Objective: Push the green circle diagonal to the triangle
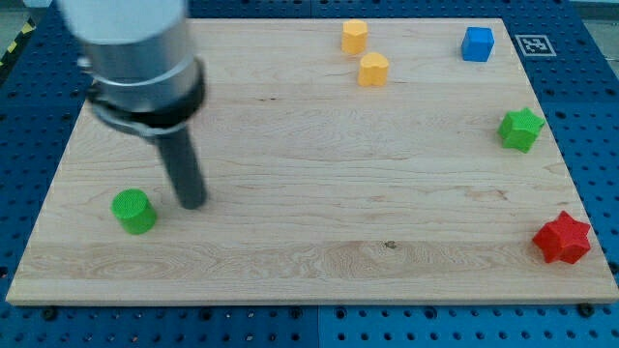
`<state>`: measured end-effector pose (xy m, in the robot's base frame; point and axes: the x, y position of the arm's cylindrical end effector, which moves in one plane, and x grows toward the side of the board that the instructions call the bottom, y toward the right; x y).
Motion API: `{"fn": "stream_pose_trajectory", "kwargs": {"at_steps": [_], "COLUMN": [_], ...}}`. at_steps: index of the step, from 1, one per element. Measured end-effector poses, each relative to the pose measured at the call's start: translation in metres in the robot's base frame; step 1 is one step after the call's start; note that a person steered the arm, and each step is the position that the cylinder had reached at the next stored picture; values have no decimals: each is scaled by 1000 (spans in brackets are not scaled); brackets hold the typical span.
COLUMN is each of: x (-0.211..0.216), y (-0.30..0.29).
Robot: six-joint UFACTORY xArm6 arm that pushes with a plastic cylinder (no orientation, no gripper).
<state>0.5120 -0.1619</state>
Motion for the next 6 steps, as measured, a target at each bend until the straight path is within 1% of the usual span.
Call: {"fn": "stream_pose_trajectory", "kwargs": {"at_steps": [1,2,3,4,5,6], "x": [-17,4,59,58,-14,-65], "y": [-65,-101,-94,-55,-11,3]}}
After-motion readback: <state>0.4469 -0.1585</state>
